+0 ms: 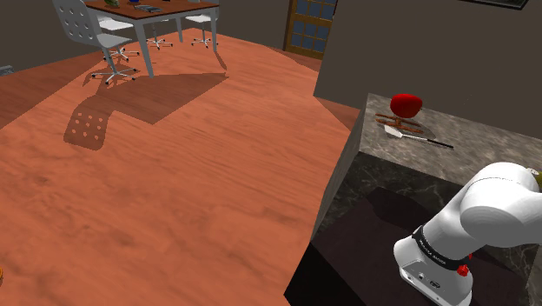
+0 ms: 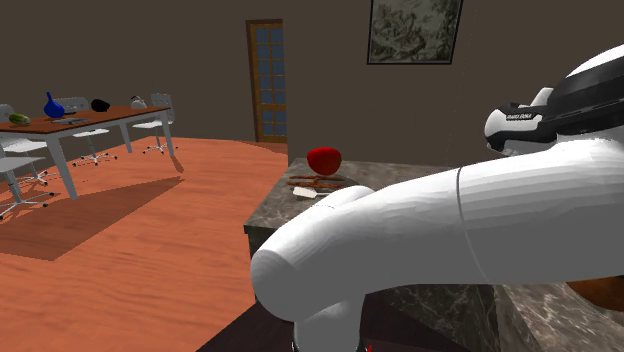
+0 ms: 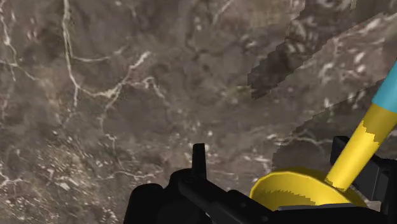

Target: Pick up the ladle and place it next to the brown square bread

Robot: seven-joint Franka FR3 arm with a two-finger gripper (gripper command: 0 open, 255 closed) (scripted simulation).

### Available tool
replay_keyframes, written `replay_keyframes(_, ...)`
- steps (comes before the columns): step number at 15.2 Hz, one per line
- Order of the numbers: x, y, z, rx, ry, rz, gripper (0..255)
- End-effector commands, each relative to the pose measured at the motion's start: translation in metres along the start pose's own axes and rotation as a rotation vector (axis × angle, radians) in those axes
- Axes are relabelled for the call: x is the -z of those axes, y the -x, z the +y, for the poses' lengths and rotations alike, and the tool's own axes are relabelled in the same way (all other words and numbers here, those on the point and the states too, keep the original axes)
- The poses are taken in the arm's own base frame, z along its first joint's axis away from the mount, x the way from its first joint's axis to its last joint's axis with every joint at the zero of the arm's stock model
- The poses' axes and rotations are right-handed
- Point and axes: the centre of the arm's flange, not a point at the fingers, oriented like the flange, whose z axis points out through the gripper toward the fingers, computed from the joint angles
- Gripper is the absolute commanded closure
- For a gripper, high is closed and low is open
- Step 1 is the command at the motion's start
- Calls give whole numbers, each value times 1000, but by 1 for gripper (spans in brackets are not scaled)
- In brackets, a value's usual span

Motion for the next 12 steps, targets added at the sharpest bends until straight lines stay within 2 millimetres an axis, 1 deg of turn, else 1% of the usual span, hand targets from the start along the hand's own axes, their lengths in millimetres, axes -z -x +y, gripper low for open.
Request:
replay_keyframes(1,13,0,0,0,0,0,0)
replay_keyframes(4,50,0,0,0,0,0,0)
replay_keyframes(12,50,0,0,0,0,0,0)
